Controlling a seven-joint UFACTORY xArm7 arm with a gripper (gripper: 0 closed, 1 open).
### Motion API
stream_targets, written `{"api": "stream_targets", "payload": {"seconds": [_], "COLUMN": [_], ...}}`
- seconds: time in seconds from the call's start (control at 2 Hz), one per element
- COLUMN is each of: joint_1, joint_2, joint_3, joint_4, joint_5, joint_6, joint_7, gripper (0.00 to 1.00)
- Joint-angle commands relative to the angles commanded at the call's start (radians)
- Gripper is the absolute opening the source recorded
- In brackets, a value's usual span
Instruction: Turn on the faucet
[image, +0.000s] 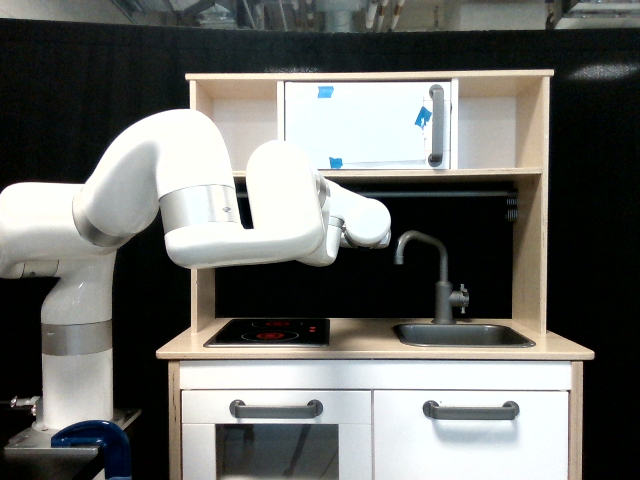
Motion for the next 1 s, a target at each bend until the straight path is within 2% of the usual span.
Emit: {"api": "stream_targets", "payload": {"seconds": [0.5,1.0], "joint_1": [0.025,-0.006], "joint_2": [-0.026,-0.040], "joint_3": [-0.045,-0.065], "joint_4": [0.069,0.104], "joint_5": [-0.058,-0.108], "joint_6": [0.047,0.113], "joint_7": [0.013,0.036], "gripper": [1.00,1.00]}}
